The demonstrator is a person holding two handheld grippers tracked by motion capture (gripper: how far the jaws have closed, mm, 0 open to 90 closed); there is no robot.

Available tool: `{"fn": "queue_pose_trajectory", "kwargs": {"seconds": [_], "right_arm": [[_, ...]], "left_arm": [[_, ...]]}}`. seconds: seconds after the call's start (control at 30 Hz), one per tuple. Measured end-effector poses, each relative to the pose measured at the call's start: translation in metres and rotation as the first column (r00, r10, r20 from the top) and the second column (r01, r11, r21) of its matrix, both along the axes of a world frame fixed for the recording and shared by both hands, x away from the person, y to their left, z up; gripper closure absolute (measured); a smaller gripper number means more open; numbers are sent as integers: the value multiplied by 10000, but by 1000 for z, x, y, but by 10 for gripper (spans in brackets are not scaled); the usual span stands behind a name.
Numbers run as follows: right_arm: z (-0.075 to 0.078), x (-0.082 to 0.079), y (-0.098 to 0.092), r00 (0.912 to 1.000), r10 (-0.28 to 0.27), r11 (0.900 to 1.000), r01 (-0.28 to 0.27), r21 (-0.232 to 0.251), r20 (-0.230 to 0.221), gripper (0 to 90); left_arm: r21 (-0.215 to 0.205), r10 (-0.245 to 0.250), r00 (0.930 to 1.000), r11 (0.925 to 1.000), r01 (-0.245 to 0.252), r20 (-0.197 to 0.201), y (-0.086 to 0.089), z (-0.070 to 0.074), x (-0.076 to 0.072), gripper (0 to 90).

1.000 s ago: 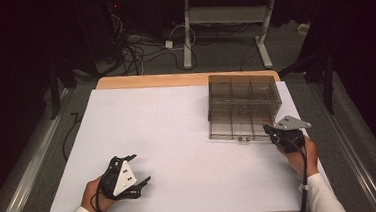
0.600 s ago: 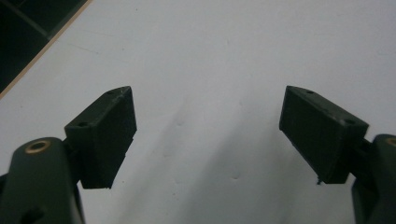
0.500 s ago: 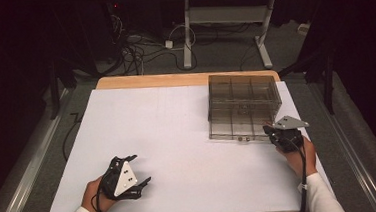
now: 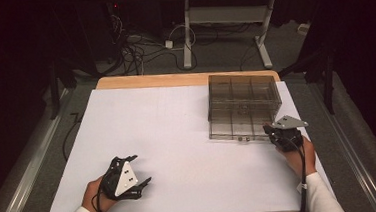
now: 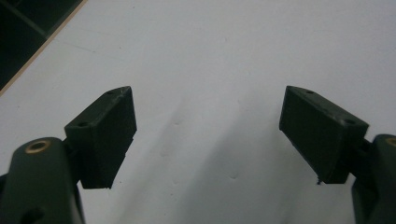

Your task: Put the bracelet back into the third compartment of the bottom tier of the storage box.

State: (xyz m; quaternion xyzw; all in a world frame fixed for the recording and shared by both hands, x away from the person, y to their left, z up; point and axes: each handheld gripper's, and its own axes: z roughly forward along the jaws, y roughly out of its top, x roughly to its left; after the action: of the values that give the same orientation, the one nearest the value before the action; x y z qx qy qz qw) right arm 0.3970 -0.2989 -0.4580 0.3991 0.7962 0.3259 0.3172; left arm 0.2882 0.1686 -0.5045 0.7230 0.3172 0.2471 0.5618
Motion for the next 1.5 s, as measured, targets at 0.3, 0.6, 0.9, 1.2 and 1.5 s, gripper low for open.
{"fn": "queue_pose_trajectory", "kwargs": {"seconds": [0.3,0.6,0.9,1.2,1.5], "right_arm": [[-1,0,1,10000,-1,10000,1,-15,32,899],[-2,3,4,10000,-7,9999,8,-127,70,898],[-5,4,6,10000,-13,9998,13,-215,0,874],[-3,1,7,9999,38,10000,-37,-56,154,873],[5,-5,7,9981,50,9998,-64,213,613,772]], "left_arm": [[31,-21,10000,10000,21,-9,0,0,0,181],[40,-42,10000,10000,42,-8,0,-1,0,181],[58,-29,10000,10000,29,-4,0,0,0,181],[47,-37,10000,10000,37,-9,0,0,0,181],[23,-48,10000,10000,48,-8,-1,0,-1,181]]}}
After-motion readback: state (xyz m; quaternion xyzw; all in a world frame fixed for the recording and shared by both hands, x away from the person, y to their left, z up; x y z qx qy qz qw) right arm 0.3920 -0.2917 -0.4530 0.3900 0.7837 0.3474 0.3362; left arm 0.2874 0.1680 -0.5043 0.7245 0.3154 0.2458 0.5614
